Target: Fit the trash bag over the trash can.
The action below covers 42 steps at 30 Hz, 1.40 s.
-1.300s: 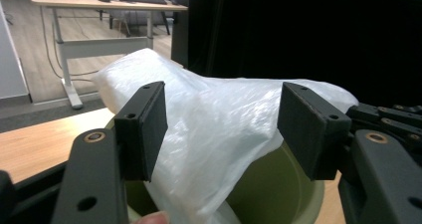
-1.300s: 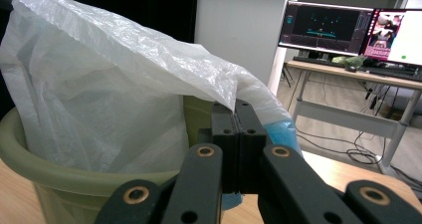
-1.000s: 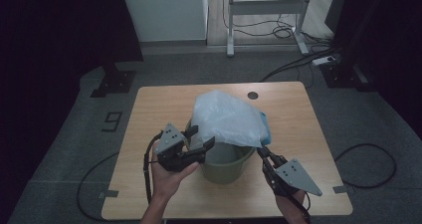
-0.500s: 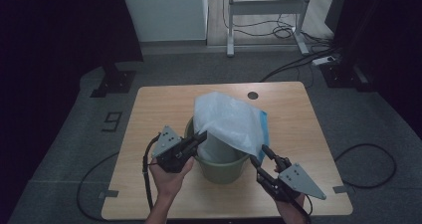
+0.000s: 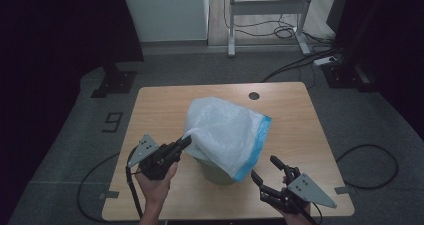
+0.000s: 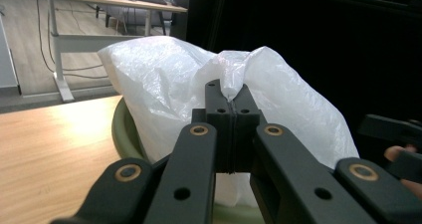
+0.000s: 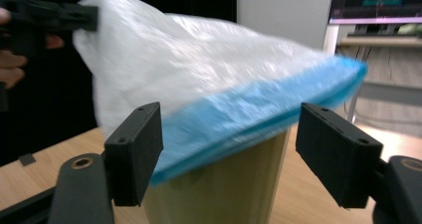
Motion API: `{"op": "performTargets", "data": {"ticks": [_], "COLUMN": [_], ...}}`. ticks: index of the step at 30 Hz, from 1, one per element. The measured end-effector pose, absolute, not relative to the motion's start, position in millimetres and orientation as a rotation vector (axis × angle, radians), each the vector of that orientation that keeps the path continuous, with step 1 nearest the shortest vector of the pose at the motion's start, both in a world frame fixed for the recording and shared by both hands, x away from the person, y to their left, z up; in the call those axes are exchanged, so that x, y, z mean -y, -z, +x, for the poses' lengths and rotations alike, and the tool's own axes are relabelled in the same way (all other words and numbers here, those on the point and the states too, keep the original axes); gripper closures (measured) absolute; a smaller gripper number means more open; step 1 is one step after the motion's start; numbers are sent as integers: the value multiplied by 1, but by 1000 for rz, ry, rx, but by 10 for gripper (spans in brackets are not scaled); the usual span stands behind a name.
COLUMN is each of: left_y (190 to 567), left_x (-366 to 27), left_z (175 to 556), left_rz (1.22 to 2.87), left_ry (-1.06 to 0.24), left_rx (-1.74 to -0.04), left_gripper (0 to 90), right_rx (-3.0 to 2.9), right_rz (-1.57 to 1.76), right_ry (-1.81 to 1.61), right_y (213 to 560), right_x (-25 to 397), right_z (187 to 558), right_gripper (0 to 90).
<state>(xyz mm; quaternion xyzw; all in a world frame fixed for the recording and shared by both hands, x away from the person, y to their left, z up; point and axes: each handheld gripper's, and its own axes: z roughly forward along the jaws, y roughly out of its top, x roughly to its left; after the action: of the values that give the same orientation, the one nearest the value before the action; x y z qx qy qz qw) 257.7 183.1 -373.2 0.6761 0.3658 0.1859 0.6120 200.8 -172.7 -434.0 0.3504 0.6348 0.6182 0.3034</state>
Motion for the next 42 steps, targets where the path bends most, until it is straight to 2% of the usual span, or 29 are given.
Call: {"op": "performTargets", "data": {"ticks": [7,14,20,22,24,25,26,27,29,35,38,42], "left_y": [382,390,393,393,394,395,395,395,395,395,393,391], "left_x": [-189,-192,-193,-193,-193,-192,-192,-192,-191,-188,-185,-176], "left_z": [259,260,260,260,260,260,260,260,259,259,260,264], "left_rz": [1568,1569,1575,1577,1586,1590,1593,1593,1598,1619,1630,1651], "left_ry": [-441,-410,-398,-395,-390,-383,-381,-381,-376,-359,-352,-336], "left_rx": [-882,-903,-905,-907,-904,-901,-898,-898,-894,-878,-866,-846], "left_gripper": [890,889,887,887,886,886,886,886,885,883,883,882], "right_rx": [-1740,-1760,-1781,-1786,-1772,-1769,-1773,-1773,-1780,-1761,-1744,-1677], "right_rz": [972,968,1011,1020,1015,993,988,988,968,978,980,954], "right_ry": [-1678,-1670,-1638,-1640,-1642,-1636,-1637,-1637,-1632,-1638,-1641,-1643], "right_y": [438,430,433,435,436,435,435,435,434,430,427,409], "right_x": [167,155,153,152,153,153,153,153,153,155,156,162], "right_z": [223,230,237,238,235,232,232,232,230,229,229,229], "right_gripper": [203,161,168,197,280,377,423,423,539,755,824,852]}}
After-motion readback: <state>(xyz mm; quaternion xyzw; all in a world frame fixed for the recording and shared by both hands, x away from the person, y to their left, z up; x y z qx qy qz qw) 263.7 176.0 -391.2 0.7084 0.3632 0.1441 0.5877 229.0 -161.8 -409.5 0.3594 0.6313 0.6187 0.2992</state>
